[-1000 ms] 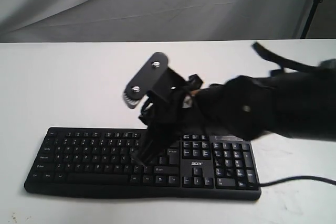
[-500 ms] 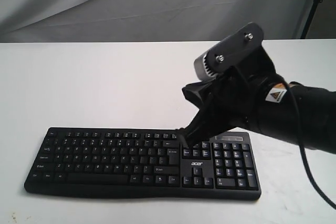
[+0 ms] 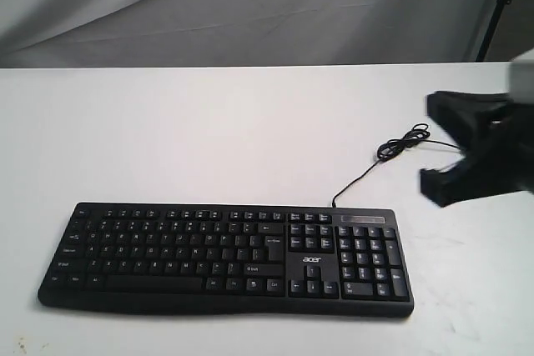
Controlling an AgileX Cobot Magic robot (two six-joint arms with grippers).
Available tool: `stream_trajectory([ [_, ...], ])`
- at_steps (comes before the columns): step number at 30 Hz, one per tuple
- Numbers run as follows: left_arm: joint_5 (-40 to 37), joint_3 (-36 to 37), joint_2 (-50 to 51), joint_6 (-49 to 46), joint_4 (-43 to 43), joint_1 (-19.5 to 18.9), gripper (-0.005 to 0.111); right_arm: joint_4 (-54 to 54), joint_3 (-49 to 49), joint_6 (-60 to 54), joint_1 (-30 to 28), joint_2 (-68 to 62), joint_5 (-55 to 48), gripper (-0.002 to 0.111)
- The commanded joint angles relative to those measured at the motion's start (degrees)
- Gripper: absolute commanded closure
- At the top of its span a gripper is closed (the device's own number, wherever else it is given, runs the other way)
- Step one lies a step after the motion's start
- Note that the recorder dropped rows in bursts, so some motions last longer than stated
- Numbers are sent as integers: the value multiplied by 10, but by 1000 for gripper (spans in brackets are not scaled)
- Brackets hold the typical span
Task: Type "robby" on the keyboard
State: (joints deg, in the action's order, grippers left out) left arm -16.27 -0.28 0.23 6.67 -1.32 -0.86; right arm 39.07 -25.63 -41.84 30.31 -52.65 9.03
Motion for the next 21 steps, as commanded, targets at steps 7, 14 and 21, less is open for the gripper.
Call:
stream_trajectory([
  [7, 1, 3, -2, 3, 5, 2, 107, -21, 9, 3, -274, 214, -192, 108],
  [14, 1, 3, -2, 3, 5, 2, 107, -22, 12, 3, -287, 223, -189, 108],
  [21, 1, 3, -2, 3, 5, 2, 107, -26, 44, 53, -287, 223, -161, 108],
])
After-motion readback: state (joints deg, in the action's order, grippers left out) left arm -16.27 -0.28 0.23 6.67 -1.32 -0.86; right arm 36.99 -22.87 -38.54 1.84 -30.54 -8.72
